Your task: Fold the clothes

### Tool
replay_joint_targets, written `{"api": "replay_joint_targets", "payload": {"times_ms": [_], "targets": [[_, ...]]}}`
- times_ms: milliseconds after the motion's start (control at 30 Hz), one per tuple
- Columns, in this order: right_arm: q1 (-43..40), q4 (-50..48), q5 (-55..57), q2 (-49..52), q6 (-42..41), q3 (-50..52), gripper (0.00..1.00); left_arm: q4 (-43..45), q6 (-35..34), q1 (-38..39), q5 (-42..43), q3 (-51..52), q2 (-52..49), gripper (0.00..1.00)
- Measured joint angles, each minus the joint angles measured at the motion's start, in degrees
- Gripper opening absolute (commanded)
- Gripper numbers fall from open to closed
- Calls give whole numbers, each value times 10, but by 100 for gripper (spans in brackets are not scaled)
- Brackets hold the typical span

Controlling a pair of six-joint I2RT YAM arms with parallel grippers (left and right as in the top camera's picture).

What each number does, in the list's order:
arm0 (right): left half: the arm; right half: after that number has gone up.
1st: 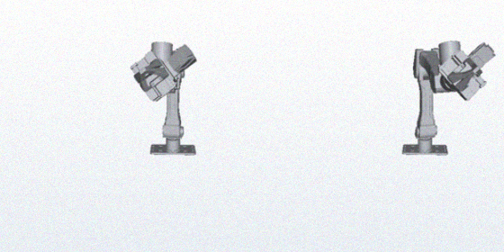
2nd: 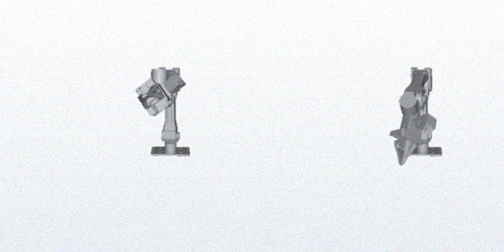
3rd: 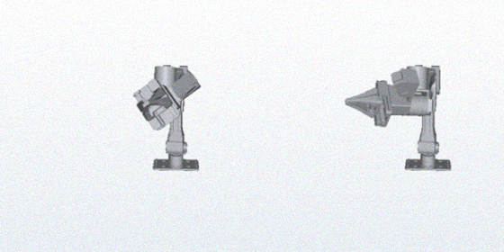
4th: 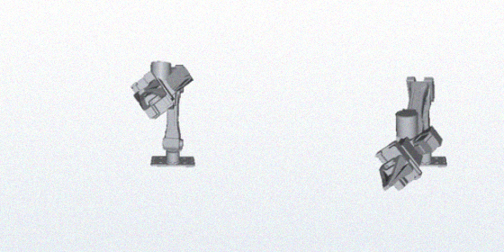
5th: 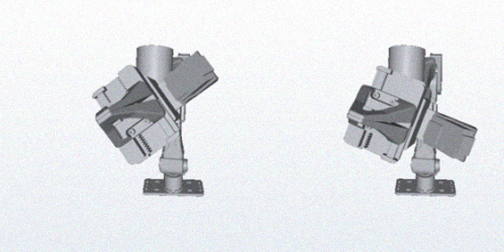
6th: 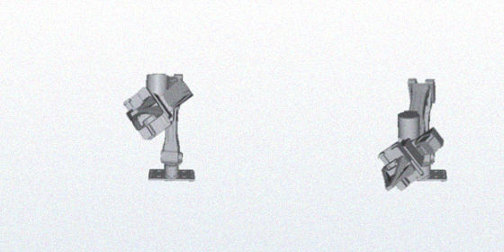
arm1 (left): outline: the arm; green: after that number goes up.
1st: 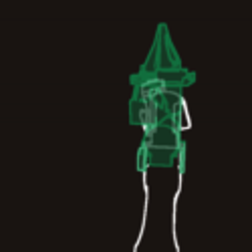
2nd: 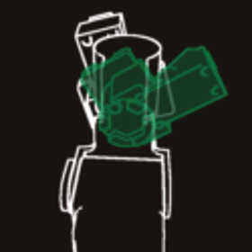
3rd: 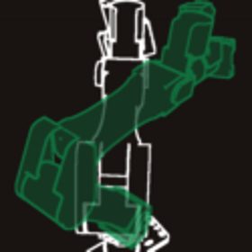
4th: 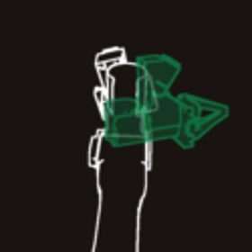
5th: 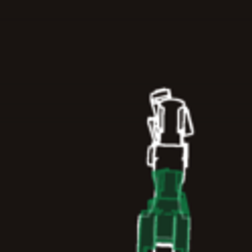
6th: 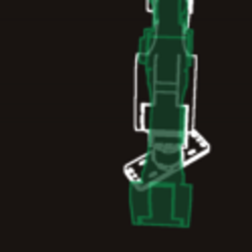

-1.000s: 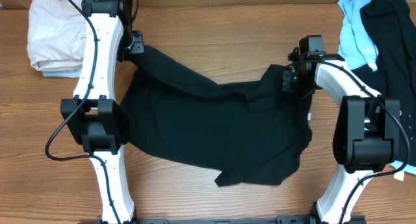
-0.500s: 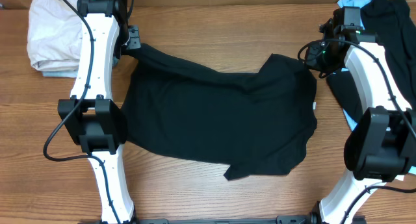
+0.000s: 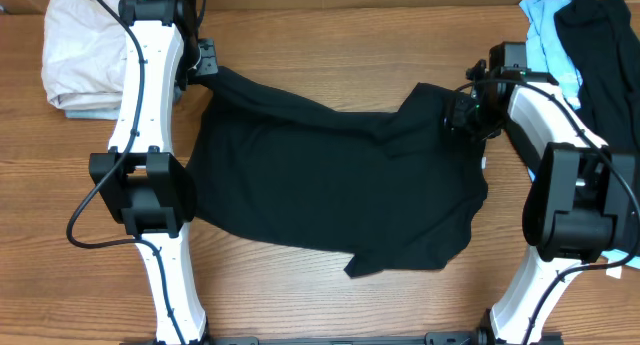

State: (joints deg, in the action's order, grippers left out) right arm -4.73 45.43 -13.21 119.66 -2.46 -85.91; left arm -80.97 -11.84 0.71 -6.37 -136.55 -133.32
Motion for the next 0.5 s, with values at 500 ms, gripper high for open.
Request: {"api": "replay_joint_targets", "payload": {"times_ms": [500], "targets": [[0, 45, -16, 0, 7, -12, 4, 2, 0, 0, 2, 0, 0, 4]]}}
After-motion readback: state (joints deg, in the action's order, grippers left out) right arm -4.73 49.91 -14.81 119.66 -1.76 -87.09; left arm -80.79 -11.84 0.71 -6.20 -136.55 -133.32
